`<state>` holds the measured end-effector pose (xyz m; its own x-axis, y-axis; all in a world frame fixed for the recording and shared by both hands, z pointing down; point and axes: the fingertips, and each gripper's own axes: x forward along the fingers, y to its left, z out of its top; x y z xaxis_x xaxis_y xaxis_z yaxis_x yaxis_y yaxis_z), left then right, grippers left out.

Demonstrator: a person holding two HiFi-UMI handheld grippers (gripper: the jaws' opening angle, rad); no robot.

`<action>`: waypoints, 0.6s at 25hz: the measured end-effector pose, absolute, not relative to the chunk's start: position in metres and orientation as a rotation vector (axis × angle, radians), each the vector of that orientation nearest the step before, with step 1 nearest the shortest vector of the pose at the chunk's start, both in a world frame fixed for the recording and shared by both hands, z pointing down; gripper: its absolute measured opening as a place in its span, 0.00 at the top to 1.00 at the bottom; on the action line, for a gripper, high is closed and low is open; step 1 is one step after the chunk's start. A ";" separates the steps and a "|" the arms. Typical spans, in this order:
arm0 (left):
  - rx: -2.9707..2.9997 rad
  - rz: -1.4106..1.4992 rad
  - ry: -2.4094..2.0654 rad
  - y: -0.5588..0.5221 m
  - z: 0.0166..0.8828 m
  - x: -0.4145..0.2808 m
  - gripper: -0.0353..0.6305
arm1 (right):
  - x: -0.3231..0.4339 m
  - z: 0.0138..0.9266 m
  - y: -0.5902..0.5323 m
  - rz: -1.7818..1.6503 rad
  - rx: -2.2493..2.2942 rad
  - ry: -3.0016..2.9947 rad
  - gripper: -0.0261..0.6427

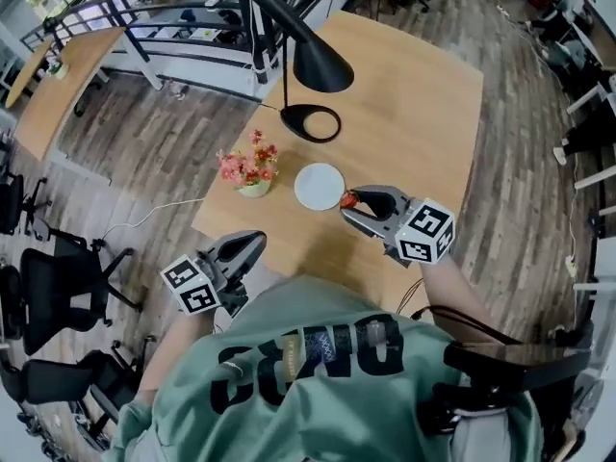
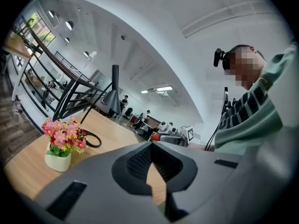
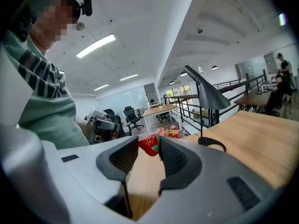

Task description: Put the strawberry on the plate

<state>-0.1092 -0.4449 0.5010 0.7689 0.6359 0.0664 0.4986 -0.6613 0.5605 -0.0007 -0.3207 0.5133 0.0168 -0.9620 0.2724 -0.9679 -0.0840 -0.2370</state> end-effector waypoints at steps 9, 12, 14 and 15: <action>2.438 0.493 0.751 -0.442 0.556 -0.083 0.96 | 0.033 0.572 -0.328 0.709 2.170 -2.125 0.74; 2.433 0.517 0.721 -0.445 0.569 -0.073 0.96 | 0.042 0.589 -0.331 0.757 2.166 -2.121 0.74; 2.419 0.541 0.706 -0.445 0.579 -0.066 0.96 | 0.049 0.601 -0.332 0.789 2.153 -2.112 0.74; 2.410 0.554 0.700 -0.446 0.585 -0.063 0.96 | 0.052 0.607 -0.334 0.805 2.148 -2.107 0.74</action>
<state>-0.0631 -0.4456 0.5855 0.7780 0.5865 0.2253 0.3533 -0.7049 0.6151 0.0523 -0.3341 0.6066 -0.0488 -0.9260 0.3745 -0.9398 -0.0843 -0.3310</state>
